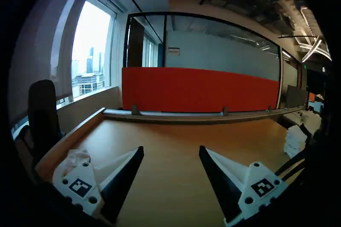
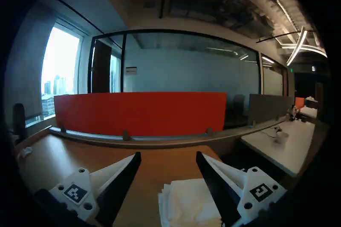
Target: Fold towel
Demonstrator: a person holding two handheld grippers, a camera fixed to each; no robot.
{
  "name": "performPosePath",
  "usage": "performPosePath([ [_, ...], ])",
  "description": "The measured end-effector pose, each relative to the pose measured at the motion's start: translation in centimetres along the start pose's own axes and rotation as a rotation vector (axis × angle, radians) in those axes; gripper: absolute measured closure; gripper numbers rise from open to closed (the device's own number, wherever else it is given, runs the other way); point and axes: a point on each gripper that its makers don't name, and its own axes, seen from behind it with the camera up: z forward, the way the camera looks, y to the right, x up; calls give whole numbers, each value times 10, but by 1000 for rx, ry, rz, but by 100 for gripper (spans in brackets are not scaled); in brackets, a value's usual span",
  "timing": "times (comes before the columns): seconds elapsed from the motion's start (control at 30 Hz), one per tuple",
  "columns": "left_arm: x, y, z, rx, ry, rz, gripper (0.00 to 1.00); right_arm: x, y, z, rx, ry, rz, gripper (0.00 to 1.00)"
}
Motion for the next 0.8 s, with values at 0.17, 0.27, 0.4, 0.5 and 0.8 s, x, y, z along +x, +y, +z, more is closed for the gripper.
performPosePath([
  [0.17, 18, -1, 7, 6, 38, -2, 3, 11, -25, 2, 30, 15, -1, 0],
  [0.27, 27, 0, 12, 7, 54, -6, 4, 13, -41, 3, 46, 20, -8, 0],
  [0.4, 39, 1, 18, 8, 79, -3, 4, 16, -60, 3, 59, 20, -14, 0],
  [0.5, 45, 2, 23, 11, 92, -1, 4, 19, -74, 2, 57, 22, -10, 0],
  [0.8, 60, 4, 31, 15, 119, 2, 4, 26, -114, -4, 80, 28, -8, 0],
])
